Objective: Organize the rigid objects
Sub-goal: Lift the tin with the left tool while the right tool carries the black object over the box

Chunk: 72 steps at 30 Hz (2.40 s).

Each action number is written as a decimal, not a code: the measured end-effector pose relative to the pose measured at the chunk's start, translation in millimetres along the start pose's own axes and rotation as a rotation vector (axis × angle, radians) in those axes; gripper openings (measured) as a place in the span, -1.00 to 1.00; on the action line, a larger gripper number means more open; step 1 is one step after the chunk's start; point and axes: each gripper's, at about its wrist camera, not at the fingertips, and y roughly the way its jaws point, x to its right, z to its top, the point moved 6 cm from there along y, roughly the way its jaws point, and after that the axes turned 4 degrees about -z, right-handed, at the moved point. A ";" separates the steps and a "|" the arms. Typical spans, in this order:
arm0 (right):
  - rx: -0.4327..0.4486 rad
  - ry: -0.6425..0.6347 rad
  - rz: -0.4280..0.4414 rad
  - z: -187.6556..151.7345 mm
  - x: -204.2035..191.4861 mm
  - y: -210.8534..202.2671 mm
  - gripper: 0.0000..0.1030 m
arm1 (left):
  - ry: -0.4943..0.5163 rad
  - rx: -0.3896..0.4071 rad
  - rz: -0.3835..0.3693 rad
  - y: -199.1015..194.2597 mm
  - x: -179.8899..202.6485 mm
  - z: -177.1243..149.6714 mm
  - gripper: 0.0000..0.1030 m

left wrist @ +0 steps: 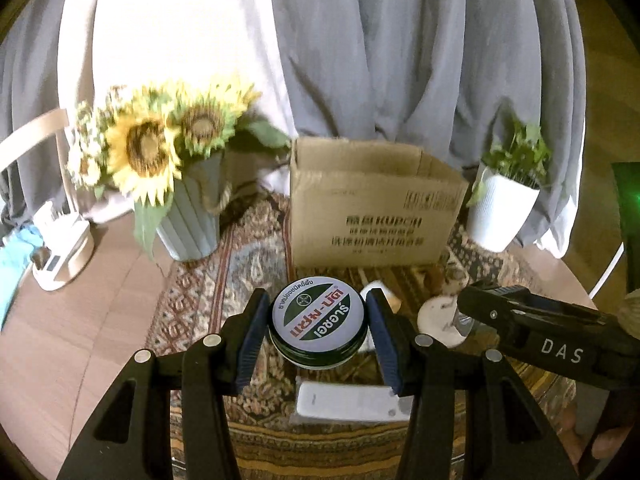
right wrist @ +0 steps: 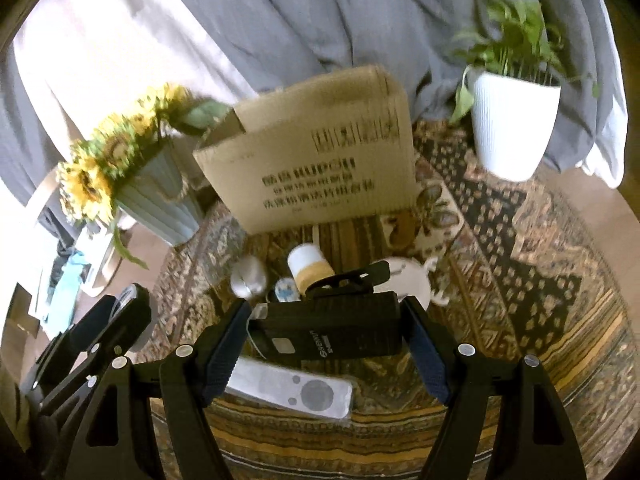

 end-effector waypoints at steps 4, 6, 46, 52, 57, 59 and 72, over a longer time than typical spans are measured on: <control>0.047 -0.011 0.006 14.3 -1.6 -15.0 0.48 | 0.017 0.055 0.003 -9.6 5.4 21.2 -0.04; 0.072 -0.017 0.010 23.4 -1.5 -21.9 0.48 | 0.018 0.076 0.000 -12.7 7.7 31.1 -0.04; 0.192 -0.145 0.041 189.3 -16.0 2.7 0.49 | 0.125 0.109 0.027 73.9 22.0 184.3 -0.04; 0.105 -0.166 0.038 201.6 -16.9 37.8 0.49 | 0.114 -0.008 0.010 115.5 19.7 188.1 -0.04; 0.025 -0.183 0.029 207.8 -13.8 67.2 0.49 | 0.099 -0.116 -0.009 149.9 15.1 184.3 -0.04; -0.010 -0.193 0.031 208.8 -12.6 79.8 0.49 | 0.095 -0.164 -0.015 162.3 14.1 180.2 -0.04; -0.196 -0.285 0.004 204.8 -9.6 137.1 0.49 | 0.122 -0.402 -0.025 214.1 10.1 156.3 -0.04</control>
